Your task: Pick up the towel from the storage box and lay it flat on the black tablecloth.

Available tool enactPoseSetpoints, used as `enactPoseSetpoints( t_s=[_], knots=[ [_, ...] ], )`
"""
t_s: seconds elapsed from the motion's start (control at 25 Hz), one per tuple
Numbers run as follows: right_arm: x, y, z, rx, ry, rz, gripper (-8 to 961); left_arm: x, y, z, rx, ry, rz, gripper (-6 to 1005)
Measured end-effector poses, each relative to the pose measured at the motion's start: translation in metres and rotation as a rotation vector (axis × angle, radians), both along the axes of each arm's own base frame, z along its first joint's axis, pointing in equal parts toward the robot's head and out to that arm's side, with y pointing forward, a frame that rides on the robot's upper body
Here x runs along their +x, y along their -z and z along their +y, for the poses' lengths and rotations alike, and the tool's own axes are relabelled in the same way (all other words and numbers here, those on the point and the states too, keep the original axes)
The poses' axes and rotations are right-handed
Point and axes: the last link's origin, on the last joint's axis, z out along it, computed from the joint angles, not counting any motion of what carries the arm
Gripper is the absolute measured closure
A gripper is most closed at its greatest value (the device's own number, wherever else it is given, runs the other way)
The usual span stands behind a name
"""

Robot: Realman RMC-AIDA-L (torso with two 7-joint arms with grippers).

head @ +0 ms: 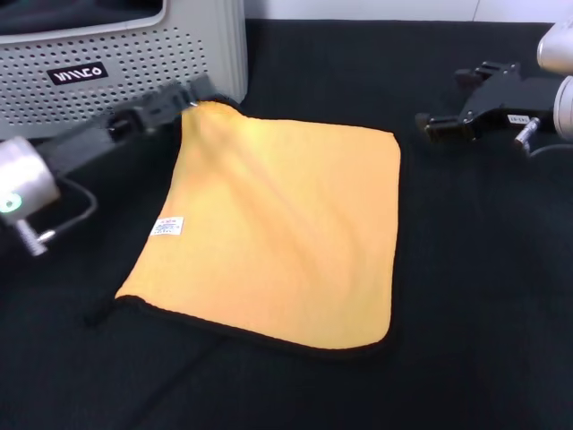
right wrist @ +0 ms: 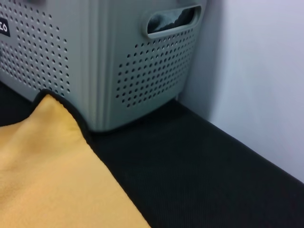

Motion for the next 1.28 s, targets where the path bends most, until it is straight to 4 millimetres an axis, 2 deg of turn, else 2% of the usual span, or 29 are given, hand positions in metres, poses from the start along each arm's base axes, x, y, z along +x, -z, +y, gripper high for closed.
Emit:
enactPoseSetpoints(
  t_s=[0.08, 0.44, 0.6, 0.84, 1.12, 1.28],
  knots=[
    [-0.001, 0.000, -0.002, 0.001, -0.007, 0.001, 78, -0.001, -0.008, -0.007, 0.047, 0.024, -0.017, 170],
    [-0.039, -0.033, -0.056, 0.102, -0.255, 0.054, 79, -0.010, -0.045, -0.053, 0.326, 0.143, -0.116, 173],
    [-0.052, -0.034, -0.076, 0.082, -0.345, 0.094, 79, -0.015, -0.053, -0.073, 0.410, 0.191, -0.099, 175],
    [-0.062, -0.034, -0.111, -0.114, -0.486, 0.266, 80, -0.007, -0.049, -0.095, 0.396, 0.337, -0.059, 177],
    [-0.063, -0.070, -0.138, -0.365, -0.486, 0.444, 80, 0.003, -0.037, -0.119, 0.286, 0.517, -0.038, 180],
    [-0.062, -0.077, -0.151, -0.494, -0.446, 0.472, 81, 0.006, -0.030, -0.126, 0.205, 0.574, -0.021, 181]
  ],
)
